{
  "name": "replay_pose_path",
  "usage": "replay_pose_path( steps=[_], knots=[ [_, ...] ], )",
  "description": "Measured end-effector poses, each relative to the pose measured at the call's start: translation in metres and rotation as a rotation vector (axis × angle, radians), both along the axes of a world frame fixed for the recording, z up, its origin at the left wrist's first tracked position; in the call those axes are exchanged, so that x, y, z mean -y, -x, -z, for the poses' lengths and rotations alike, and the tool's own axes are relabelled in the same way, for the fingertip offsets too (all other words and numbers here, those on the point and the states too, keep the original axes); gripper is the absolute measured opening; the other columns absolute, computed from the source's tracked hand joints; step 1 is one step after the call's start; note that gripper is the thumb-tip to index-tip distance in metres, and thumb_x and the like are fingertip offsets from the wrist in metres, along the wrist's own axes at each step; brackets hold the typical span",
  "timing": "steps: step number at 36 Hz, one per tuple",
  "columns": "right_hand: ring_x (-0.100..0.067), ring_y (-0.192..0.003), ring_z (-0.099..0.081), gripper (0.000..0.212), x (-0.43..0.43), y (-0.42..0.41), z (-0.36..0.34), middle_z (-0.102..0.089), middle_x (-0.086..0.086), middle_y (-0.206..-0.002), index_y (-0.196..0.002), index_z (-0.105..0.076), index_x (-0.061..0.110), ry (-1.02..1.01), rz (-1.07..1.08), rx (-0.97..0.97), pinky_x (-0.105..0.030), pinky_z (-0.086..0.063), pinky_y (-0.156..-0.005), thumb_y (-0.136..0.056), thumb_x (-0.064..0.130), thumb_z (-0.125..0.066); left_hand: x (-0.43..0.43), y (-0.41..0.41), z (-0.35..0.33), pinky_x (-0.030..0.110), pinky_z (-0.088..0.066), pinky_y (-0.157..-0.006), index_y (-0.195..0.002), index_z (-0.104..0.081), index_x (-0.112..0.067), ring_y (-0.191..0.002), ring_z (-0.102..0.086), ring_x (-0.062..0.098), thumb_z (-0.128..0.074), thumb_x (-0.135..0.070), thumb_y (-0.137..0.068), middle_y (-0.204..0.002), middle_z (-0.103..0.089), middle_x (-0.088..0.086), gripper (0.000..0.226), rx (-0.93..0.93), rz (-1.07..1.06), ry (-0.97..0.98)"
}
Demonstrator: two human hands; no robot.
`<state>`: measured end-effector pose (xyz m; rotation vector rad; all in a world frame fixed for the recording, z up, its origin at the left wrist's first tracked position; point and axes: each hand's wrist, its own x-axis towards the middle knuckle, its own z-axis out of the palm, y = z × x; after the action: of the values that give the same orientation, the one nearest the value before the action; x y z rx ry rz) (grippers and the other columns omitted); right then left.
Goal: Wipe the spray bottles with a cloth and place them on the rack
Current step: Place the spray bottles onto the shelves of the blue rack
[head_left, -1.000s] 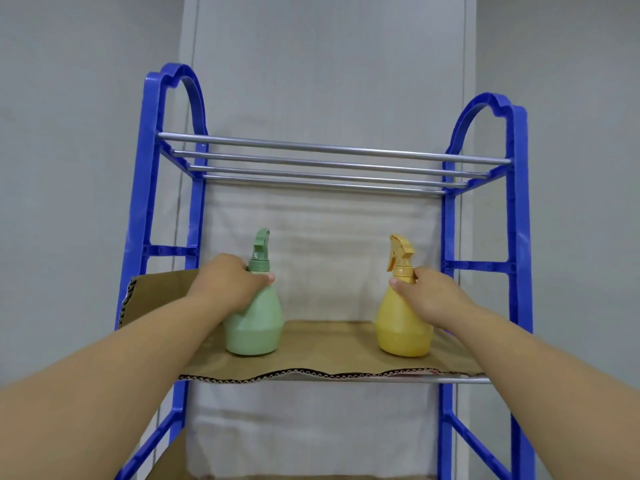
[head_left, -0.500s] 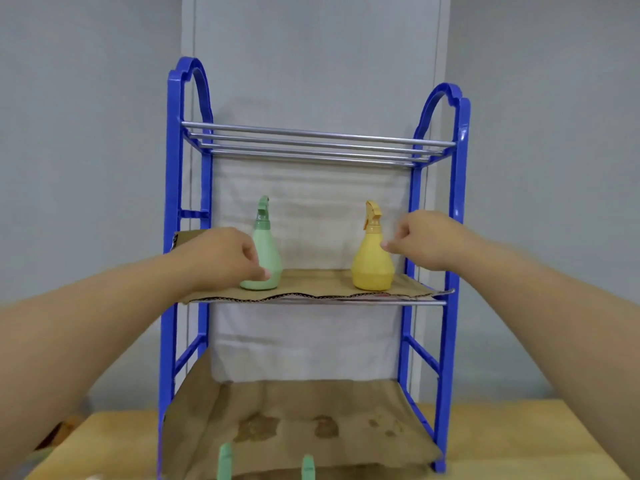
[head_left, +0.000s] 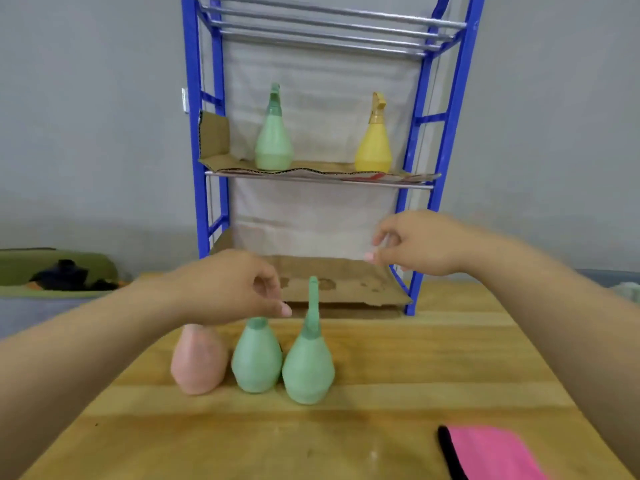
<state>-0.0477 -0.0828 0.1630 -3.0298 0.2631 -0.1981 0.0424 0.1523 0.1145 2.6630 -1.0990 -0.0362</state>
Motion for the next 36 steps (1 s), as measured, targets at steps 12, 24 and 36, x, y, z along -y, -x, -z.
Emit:
replay_pose_path(
  steps=[12,24,36],
  knots=[
    [-0.017,-0.107,-0.057,0.05,-0.026,0.009,0.125,-0.06,0.004,-0.122,-0.126,-0.051,0.029,-0.091,0.017,-0.272,-0.034,-0.048,-0.089,-0.086,0.06,-0.053,-0.029,-0.001,0.122,0.012,-0.036,-0.059,-0.098,-0.063,-0.029,-0.085,-0.057,0.002,-0.07,-0.047,-0.079,-0.096,-0.063,-0.01,0.027,-0.244,-0.279,0.298],
    [-0.02,-0.127,-0.046,0.073,-0.037,-0.023,0.184,-0.041,0.002,-0.144,-0.145,-0.023,0.023,-0.264,0.075,-0.031,-0.037,-0.045,-0.097,-0.087,0.055,-0.054,0.007,-0.028,0.159,0.033,-0.042,-0.094,-0.145,-0.028,-0.019,-0.122,-0.049,0.023,-0.066,-0.042,-0.084,-0.143,-0.044,0.004,0.075,-0.14,-0.366,0.502],
    [-0.011,-0.092,-0.05,0.048,-0.056,-0.046,0.198,-0.05,0.009,-0.108,-0.126,-0.041,0.024,-0.429,0.065,0.15,-0.028,-0.044,-0.071,-0.092,0.058,-0.043,0.025,-0.043,0.161,0.032,-0.045,-0.067,-0.114,-0.055,-0.018,-0.082,-0.056,0.019,-0.065,-0.047,-0.083,-0.087,-0.061,-0.002,0.044,-0.128,-0.439,0.566]
  ],
)
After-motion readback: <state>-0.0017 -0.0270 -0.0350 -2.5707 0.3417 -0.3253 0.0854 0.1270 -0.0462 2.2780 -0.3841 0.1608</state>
